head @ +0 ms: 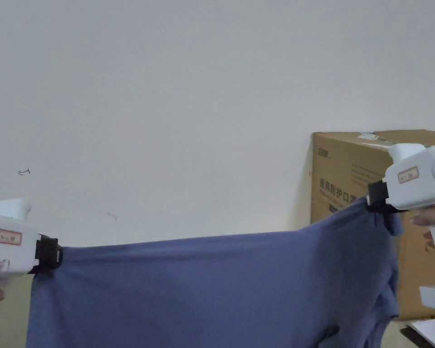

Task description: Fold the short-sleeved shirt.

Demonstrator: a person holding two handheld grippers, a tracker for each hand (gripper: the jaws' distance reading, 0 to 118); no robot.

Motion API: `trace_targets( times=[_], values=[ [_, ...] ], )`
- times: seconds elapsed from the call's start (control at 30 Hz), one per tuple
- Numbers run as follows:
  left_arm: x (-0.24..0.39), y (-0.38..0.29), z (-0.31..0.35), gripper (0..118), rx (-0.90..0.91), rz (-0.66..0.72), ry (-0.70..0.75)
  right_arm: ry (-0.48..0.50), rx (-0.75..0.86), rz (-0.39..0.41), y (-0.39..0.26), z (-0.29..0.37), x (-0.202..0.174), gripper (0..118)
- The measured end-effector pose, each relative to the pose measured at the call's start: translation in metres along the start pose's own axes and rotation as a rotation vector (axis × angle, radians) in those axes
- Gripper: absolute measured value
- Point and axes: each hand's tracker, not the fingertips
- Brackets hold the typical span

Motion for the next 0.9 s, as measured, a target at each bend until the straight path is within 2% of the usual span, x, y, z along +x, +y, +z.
trace_targets(
  times=[0.07, 0.33, 0.6, 0.67, 0.73, 0.83, 0.9],
  values=[
    [0.000, 0.018, -0.012, 1, 0.023, 0.024, 0.007, -0.014, 0.032, 0.028, 0.020, -0.011, -0.006, 1],
    [0.000, 0.097, -0.076, 1, 0.107, 0.090, 0.046, -0.069, 0.131, 0.037, 0.103, -0.070, -0.029, 1],
    [-0.002, 0.151, -0.119, 1, 0.259, 0.125, 0.093, -0.133, 0.337, 0.116, 0.164, -0.097, -0.063, 1],
    [-0.002, 0.155, -0.122, 1, 0.303, 0.116, 0.081, -0.168, 0.409, 0.165, 0.168, -0.094, -0.070, 1],
    [-0.001, 0.154, -0.127, 1, 0.317, 0.089, 0.080, -0.196, 0.449, 0.181, 0.167, -0.093, -0.073, 1],
    [0.001, 0.140, -0.142, 1, 0.294, 0.059, 0.090, -0.178, 0.448, 0.147, 0.151, -0.104, -0.065, 1],
    [0.002, 0.116, -0.158, 1, 0.250, 0.057, 0.078, -0.155, 0.377, 0.104, 0.123, -0.121, -0.057, 1]
  ],
)
